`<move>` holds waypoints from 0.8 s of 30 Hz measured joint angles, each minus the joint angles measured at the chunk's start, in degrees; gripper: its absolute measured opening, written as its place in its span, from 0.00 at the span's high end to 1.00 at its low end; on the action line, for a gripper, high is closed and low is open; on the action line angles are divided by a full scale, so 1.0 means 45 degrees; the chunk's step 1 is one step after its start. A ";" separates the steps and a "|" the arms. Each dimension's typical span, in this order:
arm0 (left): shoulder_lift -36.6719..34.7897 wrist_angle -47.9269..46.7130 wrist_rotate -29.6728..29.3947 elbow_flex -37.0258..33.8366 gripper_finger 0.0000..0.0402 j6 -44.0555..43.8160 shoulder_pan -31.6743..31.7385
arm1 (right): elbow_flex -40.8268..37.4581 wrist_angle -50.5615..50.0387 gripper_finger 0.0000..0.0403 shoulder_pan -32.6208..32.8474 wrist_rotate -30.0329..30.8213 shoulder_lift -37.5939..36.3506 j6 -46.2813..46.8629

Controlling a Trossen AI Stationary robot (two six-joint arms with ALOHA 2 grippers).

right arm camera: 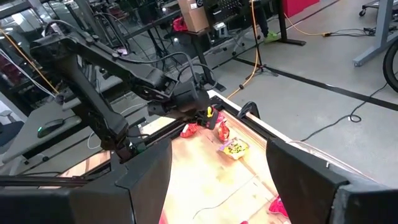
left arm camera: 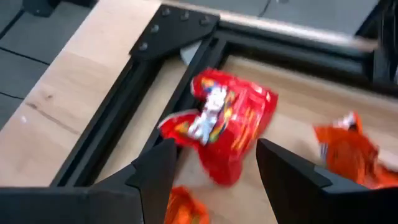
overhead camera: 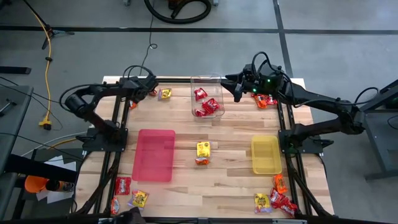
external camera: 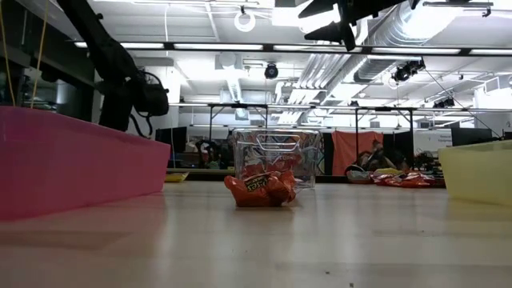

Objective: Sort candy
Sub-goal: Put the red candy into the transparent bin

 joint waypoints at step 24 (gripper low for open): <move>0.2630 -0.0330 -0.1199 -0.0139 0.95 -0.4340 -0.1693 | -0.0005 -0.0260 0.36 0.0000 -0.0005 0.0000 0.0709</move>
